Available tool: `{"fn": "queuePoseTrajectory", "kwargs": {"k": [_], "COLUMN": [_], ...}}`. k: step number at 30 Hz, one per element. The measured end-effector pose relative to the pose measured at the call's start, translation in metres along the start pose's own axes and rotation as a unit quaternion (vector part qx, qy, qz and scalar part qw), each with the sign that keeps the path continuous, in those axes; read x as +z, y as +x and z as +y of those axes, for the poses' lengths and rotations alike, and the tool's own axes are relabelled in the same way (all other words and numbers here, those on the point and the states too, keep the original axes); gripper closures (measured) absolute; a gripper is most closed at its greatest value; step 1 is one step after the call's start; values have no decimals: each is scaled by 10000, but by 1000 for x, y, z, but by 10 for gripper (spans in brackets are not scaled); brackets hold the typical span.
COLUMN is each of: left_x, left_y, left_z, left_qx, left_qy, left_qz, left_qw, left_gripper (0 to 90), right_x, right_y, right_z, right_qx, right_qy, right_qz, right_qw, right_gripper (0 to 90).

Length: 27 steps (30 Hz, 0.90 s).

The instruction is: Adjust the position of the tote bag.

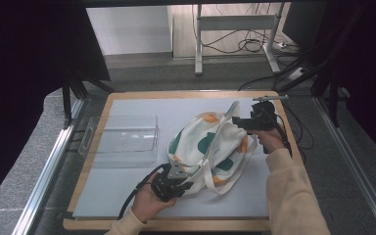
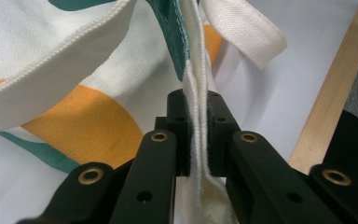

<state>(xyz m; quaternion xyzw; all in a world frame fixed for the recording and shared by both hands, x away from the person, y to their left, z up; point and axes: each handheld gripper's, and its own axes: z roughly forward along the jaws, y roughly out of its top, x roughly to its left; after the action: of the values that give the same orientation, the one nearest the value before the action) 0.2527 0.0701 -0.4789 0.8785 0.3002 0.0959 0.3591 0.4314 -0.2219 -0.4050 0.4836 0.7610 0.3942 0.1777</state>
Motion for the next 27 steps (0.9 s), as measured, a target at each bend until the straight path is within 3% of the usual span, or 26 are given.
{"fn": "queuePoseTrajectory", "kwargs": {"k": [13, 22, 27], "left_x": [0, 1, 2], "left_y": [1, -1, 0], "left_z": [0, 0, -1], "left_qx": [9, -56, -64], "left_qy": [21, -48, -48], "left_qz": [-34, -37, -46], "left_qw": [10000, 10000, 10000], "left_gripper": [836, 836, 836], "right_x": [30, 54, 62], "right_y": [-2, -6, -4], "right_z": [16, 26, 31], "right_qx": [146, 425, 381], "right_qy": [201, 282, 341], "right_qz": [-153, -278, -499], "right_qw": [9996, 9983, 9974], "right_gripper": [193, 198, 209]}}
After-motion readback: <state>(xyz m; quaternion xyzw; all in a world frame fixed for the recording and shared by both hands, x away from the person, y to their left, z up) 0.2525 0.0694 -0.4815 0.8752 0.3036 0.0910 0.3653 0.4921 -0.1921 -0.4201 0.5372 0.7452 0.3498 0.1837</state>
